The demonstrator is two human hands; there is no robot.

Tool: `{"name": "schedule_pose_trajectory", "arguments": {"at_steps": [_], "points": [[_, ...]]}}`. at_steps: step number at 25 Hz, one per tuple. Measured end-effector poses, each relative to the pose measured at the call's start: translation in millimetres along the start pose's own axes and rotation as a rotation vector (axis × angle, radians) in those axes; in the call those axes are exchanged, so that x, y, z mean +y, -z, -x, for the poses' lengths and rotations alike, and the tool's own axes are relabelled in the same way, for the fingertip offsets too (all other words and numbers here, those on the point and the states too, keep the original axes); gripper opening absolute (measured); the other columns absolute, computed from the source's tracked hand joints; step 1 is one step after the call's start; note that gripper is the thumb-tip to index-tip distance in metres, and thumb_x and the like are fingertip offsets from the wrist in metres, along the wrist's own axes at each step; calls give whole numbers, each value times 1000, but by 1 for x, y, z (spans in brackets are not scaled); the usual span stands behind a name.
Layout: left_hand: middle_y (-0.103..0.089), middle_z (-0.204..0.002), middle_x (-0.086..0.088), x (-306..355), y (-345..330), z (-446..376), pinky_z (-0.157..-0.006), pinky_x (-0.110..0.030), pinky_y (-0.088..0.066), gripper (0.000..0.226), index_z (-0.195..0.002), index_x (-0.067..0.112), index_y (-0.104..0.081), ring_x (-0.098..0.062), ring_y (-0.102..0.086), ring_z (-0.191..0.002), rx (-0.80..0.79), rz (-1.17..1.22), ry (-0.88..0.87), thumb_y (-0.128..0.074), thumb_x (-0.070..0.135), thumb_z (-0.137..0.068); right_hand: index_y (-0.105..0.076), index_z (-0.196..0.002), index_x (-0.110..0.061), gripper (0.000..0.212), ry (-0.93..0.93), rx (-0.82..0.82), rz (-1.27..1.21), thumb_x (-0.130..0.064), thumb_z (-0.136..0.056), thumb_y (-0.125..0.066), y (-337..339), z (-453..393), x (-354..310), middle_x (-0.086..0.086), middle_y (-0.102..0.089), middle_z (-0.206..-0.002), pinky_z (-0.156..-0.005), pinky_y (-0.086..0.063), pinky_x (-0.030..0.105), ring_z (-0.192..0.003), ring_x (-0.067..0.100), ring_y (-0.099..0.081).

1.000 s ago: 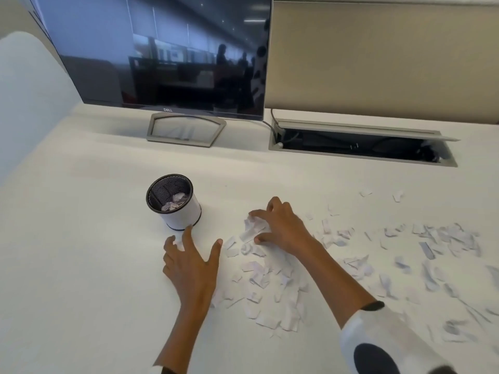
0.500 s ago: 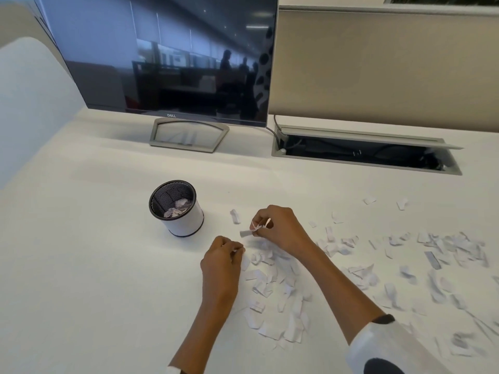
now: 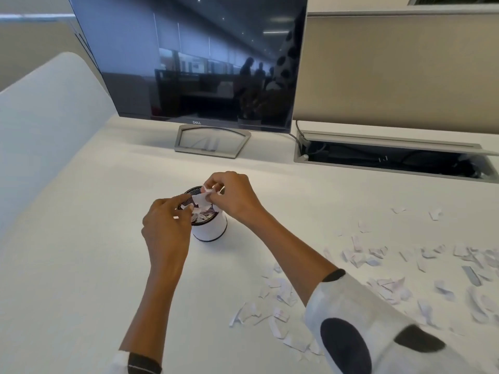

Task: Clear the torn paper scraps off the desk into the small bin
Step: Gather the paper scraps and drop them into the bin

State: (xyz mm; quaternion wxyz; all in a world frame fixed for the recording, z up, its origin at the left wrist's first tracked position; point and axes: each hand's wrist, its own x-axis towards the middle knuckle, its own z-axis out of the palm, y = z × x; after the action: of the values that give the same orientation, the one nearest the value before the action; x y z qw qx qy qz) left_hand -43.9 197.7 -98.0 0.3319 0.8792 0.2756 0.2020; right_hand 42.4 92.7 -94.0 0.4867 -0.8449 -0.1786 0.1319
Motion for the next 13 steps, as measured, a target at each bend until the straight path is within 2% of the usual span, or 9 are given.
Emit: {"name": "schedule_pose_trajectory", "arguments": {"at_steps": [2, 4, 6, 8, 10, 11, 13], "points": [[-61, -117, -6, -6, 0, 0, -75, -27, -38, 29, -113, 17, -68, -22, -64, -88, 7, -17, -18, -54, 6, -90, -67, -104, -13, 28, -24, -65, -19, -7, -78, -69, -5, -1, -1, 8, -62, -90, -74, -49, 29, -82, 22, -57], [-58, -116, -7, -11, -2, 5, -73, -27, -37, 33, -114, 17, -66, -20, -60, -81, 89, 11, -17, -49, 1, -90, -63, -113, -14, 41, 4, -75, -63, -6, -74, -73, -1, 1, 0, 9, -63, -101, -77, -49, 28, -87, 22, -60], [-54, -112, -11, -16, -8, 16, -72, -29, -40, 34, -109, 14, -65, -22, -57, -78, 186, 87, 9, -45, -3, -88, -65, -109, -12, 41, 16, 33, -179, -3, -71, -75, 10, 2, 6, 11, -66, -101, -79, -52, 28, -88, 22, -63], [-50, -106, -11, -24, -17, 31, -71, -32, -42, 31, -102, 10, -64, -28, -57, -79, 211, 135, 51, -44, -6, -85, -69, -99, -8, 29, 6, 149, -230, 1, -72, -73, 24, 4, 21, 10, -69, -92, -77, -53, 24, -79, 18, -63], [-49, -104, -8, -34, -28, 49, -74, -36, -46, 30, -98, 10, -66, -32, -58, -87, 97, 126, 55, -46, -8, -83, -72, -94, -7, 21, -41, 173, -137, 4, -76, -68, 33, 10, 45, 10, -72, -93, -73, -51, 12, -75, 10, -61], [-51, -107, -8, -39, -35, 58, -81, -38, -47, 31, -99, 10, -67, -33, -57, -96, 6, 96, 41, -47, -7, -83, -72, -94, -7, 21, -81, 153, -63, 5, -78, -65, 36, 15, 58, 11, -73, -96, -75, -52, 13, -78, 11, -61], [-51, -125, -13, -43, -48, 73, -96, -37, -39, 33, -114, 10, -64, -33, -48, -119, -182, 2, 0, -51, -3, -87, -72, -100, -9, 24, -128, 67, 139, 2, -82, -61, 37, 26, 83, 11, -70, -107, -87, -51, 28, -93, 19, -63]]}}
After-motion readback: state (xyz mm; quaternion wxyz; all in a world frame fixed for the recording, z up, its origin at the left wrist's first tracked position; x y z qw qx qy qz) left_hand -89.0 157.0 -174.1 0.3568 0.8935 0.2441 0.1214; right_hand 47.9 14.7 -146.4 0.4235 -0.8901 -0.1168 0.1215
